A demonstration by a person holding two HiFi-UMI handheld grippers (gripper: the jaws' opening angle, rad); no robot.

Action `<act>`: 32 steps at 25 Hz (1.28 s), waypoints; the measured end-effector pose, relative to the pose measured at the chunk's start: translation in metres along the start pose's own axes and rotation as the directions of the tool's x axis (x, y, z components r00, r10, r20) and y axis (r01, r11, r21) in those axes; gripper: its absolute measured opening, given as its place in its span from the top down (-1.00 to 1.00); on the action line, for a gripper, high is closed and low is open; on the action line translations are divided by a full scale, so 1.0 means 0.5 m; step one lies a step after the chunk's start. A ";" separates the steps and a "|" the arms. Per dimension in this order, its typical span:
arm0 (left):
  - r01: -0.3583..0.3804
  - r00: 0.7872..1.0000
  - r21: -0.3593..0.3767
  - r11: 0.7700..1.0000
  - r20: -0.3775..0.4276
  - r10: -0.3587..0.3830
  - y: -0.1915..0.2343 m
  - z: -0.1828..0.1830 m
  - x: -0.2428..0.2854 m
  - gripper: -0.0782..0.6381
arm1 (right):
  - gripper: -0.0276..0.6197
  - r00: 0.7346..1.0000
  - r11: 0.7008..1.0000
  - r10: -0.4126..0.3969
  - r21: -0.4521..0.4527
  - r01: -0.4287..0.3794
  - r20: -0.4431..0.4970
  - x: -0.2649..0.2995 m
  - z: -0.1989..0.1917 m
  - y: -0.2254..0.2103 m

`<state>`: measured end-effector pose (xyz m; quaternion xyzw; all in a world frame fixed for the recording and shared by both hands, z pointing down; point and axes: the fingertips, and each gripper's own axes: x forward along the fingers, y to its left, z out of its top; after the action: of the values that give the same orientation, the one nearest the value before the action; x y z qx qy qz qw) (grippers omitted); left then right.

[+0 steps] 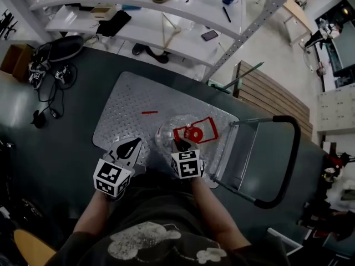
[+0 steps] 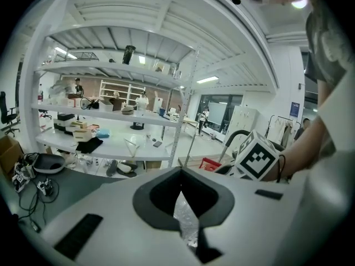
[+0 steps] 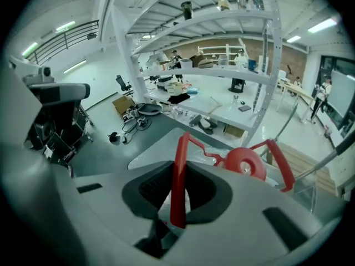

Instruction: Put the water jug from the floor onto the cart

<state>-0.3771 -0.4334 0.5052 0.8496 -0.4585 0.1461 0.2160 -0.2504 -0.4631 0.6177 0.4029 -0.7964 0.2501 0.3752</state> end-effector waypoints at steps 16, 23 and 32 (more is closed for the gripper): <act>0.045 0.999 -0.010 0.999 -0.008 -0.045 -0.002 -0.032 -0.013 0.76 | 0.78 0.998 0.996 0.052 -0.073 -0.055 -0.039 0.027 -0.031 0.111; 0.041 0.999 -0.030 0.999 0.000 -0.041 -0.011 -0.035 -0.015 0.76 | 0.69 0.996 0.997 0.062 -0.043 -0.059 0.061 -0.005 -0.011 0.104; -0.007 0.999 -0.032 0.999 0.042 0.008 -0.037 -0.005 -0.023 0.76 | 0.65 0.924 0.980 -0.004 -0.182 0.080 0.383 -0.143 0.084 0.077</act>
<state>-0.3677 -0.4149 0.4978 0.8473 -0.4683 0.1215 0.2190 -0.2710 -0.4387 0.5320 0.4224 -0.8657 0.0801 0.2561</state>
